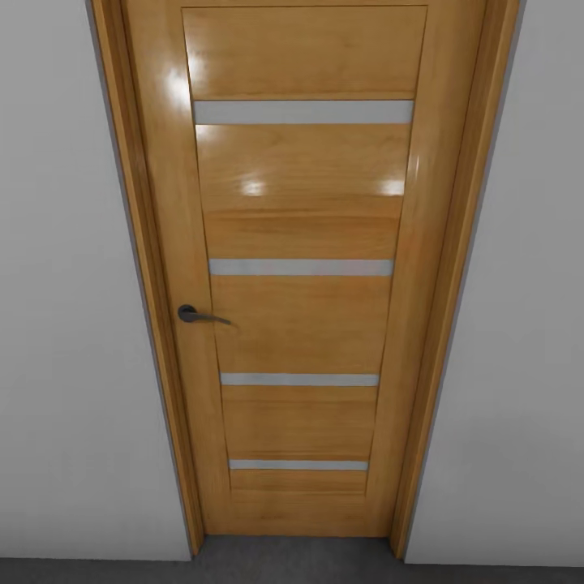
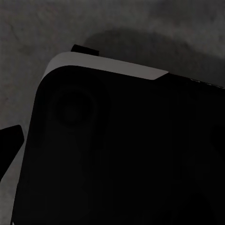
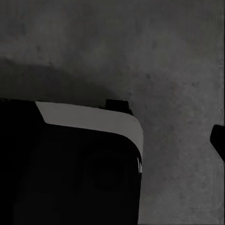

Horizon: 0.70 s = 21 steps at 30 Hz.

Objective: Move the two storage containers from the living room to the garage. In the garage, place one container on the floor and stack the other container on top of it (either order is fine).

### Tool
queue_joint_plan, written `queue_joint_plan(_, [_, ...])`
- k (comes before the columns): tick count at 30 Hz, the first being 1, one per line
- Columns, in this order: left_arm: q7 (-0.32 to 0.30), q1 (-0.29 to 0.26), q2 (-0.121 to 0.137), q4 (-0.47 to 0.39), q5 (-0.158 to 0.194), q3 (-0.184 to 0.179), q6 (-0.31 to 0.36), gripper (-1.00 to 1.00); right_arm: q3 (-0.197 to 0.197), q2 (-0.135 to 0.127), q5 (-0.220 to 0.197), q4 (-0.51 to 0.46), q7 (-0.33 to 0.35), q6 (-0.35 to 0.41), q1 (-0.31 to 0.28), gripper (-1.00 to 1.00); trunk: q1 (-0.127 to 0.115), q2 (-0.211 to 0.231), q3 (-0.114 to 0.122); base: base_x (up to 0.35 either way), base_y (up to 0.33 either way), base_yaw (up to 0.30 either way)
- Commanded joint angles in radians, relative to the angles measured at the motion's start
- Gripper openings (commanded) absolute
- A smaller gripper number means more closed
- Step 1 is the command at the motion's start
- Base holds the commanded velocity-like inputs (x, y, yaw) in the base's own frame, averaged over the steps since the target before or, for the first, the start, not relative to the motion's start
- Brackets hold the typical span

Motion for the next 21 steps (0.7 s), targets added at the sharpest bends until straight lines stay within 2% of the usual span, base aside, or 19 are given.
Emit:
queue_joint_plan(1, [0.001, 0.000, 0.000, -0.001, 0.001, 0.008, -0.002, 1.00, -0.001, 0.000, 0.018, -0.061, -0.001, 0.044, 0.001, 1.00, 0.000, -0.001, -0.001, 0.000, 0.000, 0.000])
queue_joint_plan(2, [0.001, 0.000, 0.000, -0.001, 0.001, 0.008, -0.001, 1.00, -0.003, 0.000, 0.025, -0.123, -0.003, 0.091, 0.000, 1.00, 0.000, -0.001, -0.001, 0.000, 0.000, 0.000])
queue_joint_plan(6, [0.001, 0.000, 0.000, -0.001, 0.001, 0.008, -0.001, 1.00, -0.005, 0.001, 0.036, -0.287, -0.005, 0.199, -0.001, 1.00, 0.000, -0.001, -0.001, 0.000, 0.000, 0.000])
queue_joint_plan(8, [0.001, 0.000, 0.000, -0.001, 0.001, 0.008, -0.001, 1.00, -0.005, 0.007, 0.040, -0.413, -0.005, 0.282, -0.020, 1.00, 0.000, -0.001, -0.001, 0.000, 0.000, 0.000])
queue_joint_plan(12, [0.001, 0.000, 0.000, -0.001, 0.001, 0.008, -0.001, 1.00, -0.004, 0.014, 0.036, -0.459, -0.005, 0.349, -0.101, 1.00, 0.000, -0.001, -0.001, 0.000, 0.000, 0.000])
queue_joint_plan(14, [0.001, 0.000, 0.000, -0.001, 0.001, 0.008, -0.001, 1.00, -0.004, 0.016, 0.035, -0.465, -0.002, 0.386, -0.162, 1.00, 0.000, -0.001, -0.001, 0.000, 0.000, 0.000])
queue_joint_plan(15, [0.001, 0.001, 0.000, -0.001, 0.001, 0.008, -0.001, 1.00, -0.003, 0.017, 0.033, -0.468, 0.001, 0.419, -0.219, 1.00, 0.000, -0.001, -0.001, 0.000, 0.000, 0.000])
queue_joint_plan(21, [0.001, 0.001, 0.000, -0.001, 0.001, 0.008, -0.001, 1.00, -0.002, 0.022, 0.033, -0.471, 0.003, 0.479, -0.373, 1.00, 0.000, -0.001, -0.001, 0.000, 0.000, 0.000])
